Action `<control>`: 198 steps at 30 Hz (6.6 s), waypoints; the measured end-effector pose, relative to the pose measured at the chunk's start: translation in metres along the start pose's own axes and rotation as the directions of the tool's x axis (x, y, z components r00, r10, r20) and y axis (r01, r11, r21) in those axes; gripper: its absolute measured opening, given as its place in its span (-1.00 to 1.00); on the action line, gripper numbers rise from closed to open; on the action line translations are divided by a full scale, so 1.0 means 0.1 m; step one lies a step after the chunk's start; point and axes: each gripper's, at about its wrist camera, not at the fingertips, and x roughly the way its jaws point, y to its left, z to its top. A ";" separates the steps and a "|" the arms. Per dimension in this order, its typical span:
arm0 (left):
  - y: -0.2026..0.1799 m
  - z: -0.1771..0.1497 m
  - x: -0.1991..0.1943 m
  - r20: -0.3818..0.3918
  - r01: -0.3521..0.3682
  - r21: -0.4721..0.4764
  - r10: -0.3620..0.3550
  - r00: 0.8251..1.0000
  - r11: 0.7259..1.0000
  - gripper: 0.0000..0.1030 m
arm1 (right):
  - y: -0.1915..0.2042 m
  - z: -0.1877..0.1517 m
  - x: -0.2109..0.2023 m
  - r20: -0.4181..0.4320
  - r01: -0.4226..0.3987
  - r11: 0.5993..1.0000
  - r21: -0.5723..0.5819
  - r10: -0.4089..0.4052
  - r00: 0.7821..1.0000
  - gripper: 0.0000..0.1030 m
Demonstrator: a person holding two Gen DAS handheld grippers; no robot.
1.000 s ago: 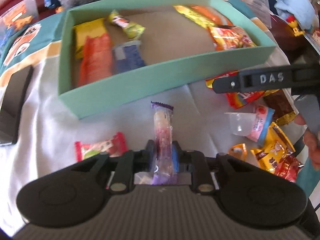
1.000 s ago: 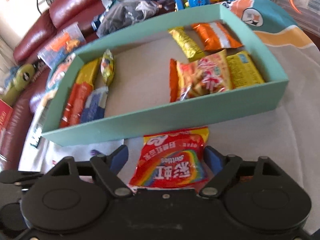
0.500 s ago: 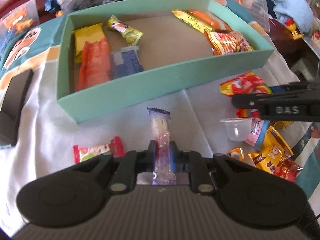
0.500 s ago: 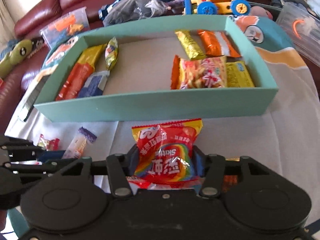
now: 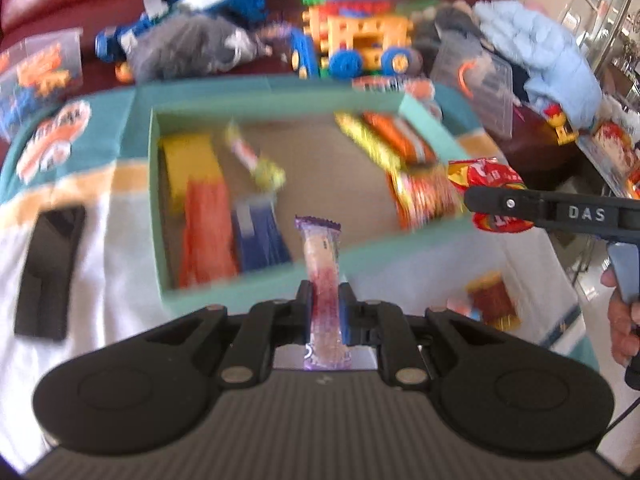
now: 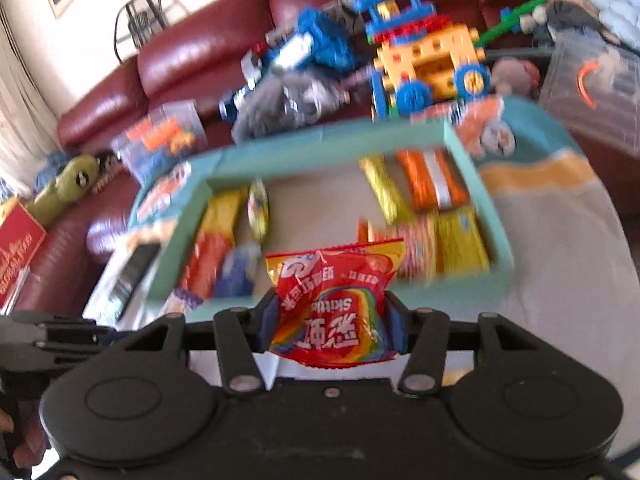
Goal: Organize snacks
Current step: 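Carry both held snacks over the teal tray, lower them in and open both grippers, then move left gripper to the pink candy pack while right approaches brown chocolate square, then grasp the pink candy pack with left gripper while right grasps brown chocolate square, then lower both held snacks into the teal tray and open both grippers, then move left gripper to the yellow candy pack while right approaches floral-wrapped candy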
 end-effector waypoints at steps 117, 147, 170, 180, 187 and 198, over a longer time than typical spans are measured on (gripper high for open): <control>-0.19 -0.59 0.79 -0.152 -0.096 0.058 0.104 0.983 0.994 0.18 | -0.18 -0.85 0.46 -0.146 0.168 0.975 -0.147 -0.189 0.971 0.15; 0.01 0.50 0.35 0.055 -0.019 -0.006 0.019 0.998 1.000 -0.75 | -0.20 0.53 0.22 0.084 0.009 1.000 0.022 -0.011 0.996 -0.30; 0.14 0.91 1.21 0.036 -0.153 -0.026 0.154 0.987 0.988 0.92 | -0.20 0.76 1.43 0.001 0.018 0.999 0.048 -0.019 1.000 0.68; 0.03 0.78 0.92 0.041 -0.134 -0.038 0.135 0.990 0.990 1.00 | -0.19 0.74 1.06 0.037 0.031 0.997 0.067 -0.034 0.999 1.00; -0.17 0.56 0.62 0.046 -0.106 -0.009 0.107 0.993 0.994 1.00 | -0.18 0.61 0.64 0.052 0.037 0.996 0.079 -0.041 0.998 1.00; -0.62 0.00 0.31 -0.005 -0.029 0.095 0.030 1.000 0.995 1.00 | -0.34 0.12 -0.04 0.038 0.060 0.993 0.104 -0.065 0.997 1.00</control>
